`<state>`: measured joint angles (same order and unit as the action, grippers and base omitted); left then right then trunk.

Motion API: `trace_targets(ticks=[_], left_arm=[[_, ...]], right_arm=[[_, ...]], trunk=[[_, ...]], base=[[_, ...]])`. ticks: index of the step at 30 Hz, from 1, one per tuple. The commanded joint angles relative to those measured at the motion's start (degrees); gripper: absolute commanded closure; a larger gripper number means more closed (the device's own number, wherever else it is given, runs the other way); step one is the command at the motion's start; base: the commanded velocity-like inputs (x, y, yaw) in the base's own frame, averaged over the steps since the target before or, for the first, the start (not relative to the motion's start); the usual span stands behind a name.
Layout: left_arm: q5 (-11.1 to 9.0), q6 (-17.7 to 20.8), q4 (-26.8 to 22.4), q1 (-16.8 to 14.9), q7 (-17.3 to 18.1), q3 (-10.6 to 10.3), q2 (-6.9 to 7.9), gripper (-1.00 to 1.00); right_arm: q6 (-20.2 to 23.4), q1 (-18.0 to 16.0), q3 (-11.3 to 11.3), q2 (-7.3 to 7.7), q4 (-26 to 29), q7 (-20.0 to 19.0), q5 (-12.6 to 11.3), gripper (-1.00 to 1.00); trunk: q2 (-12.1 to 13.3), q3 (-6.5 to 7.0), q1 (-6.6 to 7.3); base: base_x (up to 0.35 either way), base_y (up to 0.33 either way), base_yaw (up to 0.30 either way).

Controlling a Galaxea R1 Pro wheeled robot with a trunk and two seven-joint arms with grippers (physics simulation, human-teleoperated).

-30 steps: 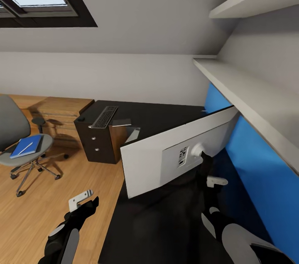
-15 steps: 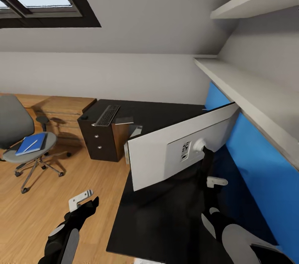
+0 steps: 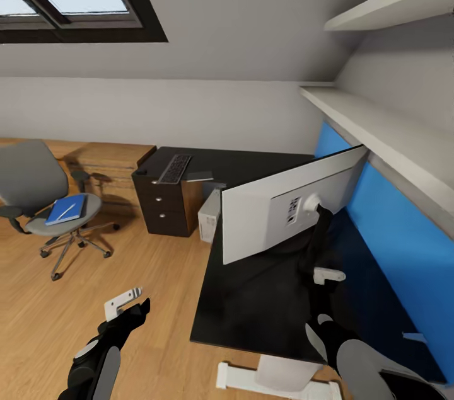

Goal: In the bedroom, organize the workspace by keeping the computer under the desk, ensuring the monitor is on the desk, placing the keyboard on the desk next to the monitor, placing the mouse on the desk next to the keyboard, moving the folder from the swivel chair onto the desk next to the mouse, stacking the notebook on top of the folder with the pen on top of the notebook, and positioning the swivel chair next to the desk.

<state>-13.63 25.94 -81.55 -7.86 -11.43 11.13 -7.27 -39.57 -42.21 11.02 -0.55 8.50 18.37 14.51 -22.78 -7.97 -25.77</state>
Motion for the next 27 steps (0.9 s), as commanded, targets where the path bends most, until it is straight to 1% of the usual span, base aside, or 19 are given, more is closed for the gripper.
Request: trace_targets(ticks=[1,3,5,7,8,9,10,11,12,13,14,15,16,17,20,22,25,27], left_arm=[[-0.61,0.25,-0.05,-0.05,-0.34,0.03,-0.02,-1.0],[-0.61,0.25,-0.02,-0.05,-0.34,0.03,-0.02,-1.0],[-0.56,0.21,0.27,-0.05,-0.34,0.02,-0.02,-1.0],[-0.54,0.18,0.65,-0.05,-0.34,-0.07,0.02,-1.0],[-0.53,0.18,0.71,-0.05,-0.34,-0.08,0.03,-1.0],[-0.53,0.17,0.81,-0.05,-0.34,-0.12,0.04,-1.0],[-0.53,0.17,0.9,-0.05,-0.34,-0.14,0.05,-1.0],[-0.52,0.15,1.14,-0.05,-0.34,-0.19,0.05,-1.0],[-0.52,0.13,1.32,-0.05,-0.34,-0.22,0.06,-1.0],[-0.52,0.11,1.71,-0.05,-0.34,-0.27,0.06,-1.0],[-0.5,0.09,1.93,-0.05,-0.34,-0.3,0.06,-1.0],[-0.49,0.0,2.28,-0.05,-0.34,-0.34,0.06,-1.0],[-0.48,-0.04,2.4,-0.05,-0.34,-0.35,0.06,-1.0],[-0.46,-0.09,2.58,-0.05,-0.34,-0.37,0.06,-1.0],[-0.44,-0.15,2.76,-0.05,-0.3,-0.39,0.07,-1.0],[-0.44,-0.17,2.82,-0.05,-0.28,-0.4,0.07,-1.0],[-0.43,-0.23,2.88,-0.05,-0.27,-0.4,0.07,-1.0],[-0.43,-0.25,2.88,-0.05,-0.29,-0.4,0.07,-1.0]], right_arm=[[0.02,-0.08,0.27,-0.16,0.02,0.48,0.61,-1.0],[0.11,-0.11,0.22,-0.51,0.2,0.61,0.61,-1.0],[0.29,-0.13,0.22,-1.74,1.09,1.47,0.66,-1.0],[1.02,-0.14,0.26,-3.3,2.46,4.2,0.68,-1.0],[1.42,-0.14,0.25,-3.76,2.73,5.13,0.68,-1.0],[2.48,-0.14,0.21,-4.7,3.13,7.1,0.74,-1.0],[3.09,-0.15,0.2,-5.14,3.28,8.06,0.82,-1.0],[4.3,-0.15,0.16,-5.97,3.5,9.87,1.22,-1.0],[4.87,-0.15,0.14,-6.39,3.58,10.64,1.59,-1.0],[5.8,-0.15,0.12,-7.22,3.67,11.92,2.66,-1.0],[6.15,-0.15,0.13,-7.65,3.7,12.45,3.32,-1.0],[6.68,-0.12,0.13,-8.5,3.74,13.34,4.81,-1.0],[6.88,-0.11,0.13,-8.89,3.75,13.74,5.55,-1.0],[7.21,-0.09,0.13,-9.44,3.74,14.56,6.83,-1.0],[7.86,-0.04,0.08,-9.44,3.67,16.42,8.32,-1.0],[8.65,0.18,0.07,-9.44,3.72,17.39,8.8,-1.0],[10.36,0.61,-0.07,-9.44,3.89,18.29,9.14,-1.0],[10.69,0.7,-0.18,-9.44,3.92,18.41,9.18,-1.0]], trunk=[[-0.14,-0.13,-0.01],[-0.14,-0.13,-0.01],[-0.14,-0.13,-0.01],[-0.14,-0.13,-0.01],[-0.14,-0.13,-0.01],[-0.14,-0.13,-0.01],[-0.14,-0.13,-0.01],[-0.14,-0.13,-0.01],[-0.14,-0.13,-0.01],[-0.14,-0.13,-0.01],[-0.14,-0.13,-0.01],[-0.14,-0.13,-0.01],[-0.14,-0.13,-0.01],[-0.14,-0.13,-0.01],[-0.14,-0.13,-0.01],[-0.14,-0.13,-0.01],[-0.14,-0.13,-0.01],[-0.14,-0.13,-0.01]], base=[[-0.271,0.199,0.0],[-0.271,0.2,0.0],[-0.272,0.202,0.0],[-0.272,0.206,0.0],[-0.271,0.207,0.0],[-0.268,0.208,0.0],[-0.264,0.208,0.0],[-0.256,0.209,0.0],[-0.251,0.209,0.0],[-0.243,0.209,0.0],[-0.241,0.209,0.0],[-0.237,0.212,0.0],[-0.234,0.216,0.0],[-0.215,0.226,0.0],[-0.15,0.224,0.0],[-0.066,0.194,0.0],[-0.023,0.12,0.0],[-0.007,0.039,0.0]])
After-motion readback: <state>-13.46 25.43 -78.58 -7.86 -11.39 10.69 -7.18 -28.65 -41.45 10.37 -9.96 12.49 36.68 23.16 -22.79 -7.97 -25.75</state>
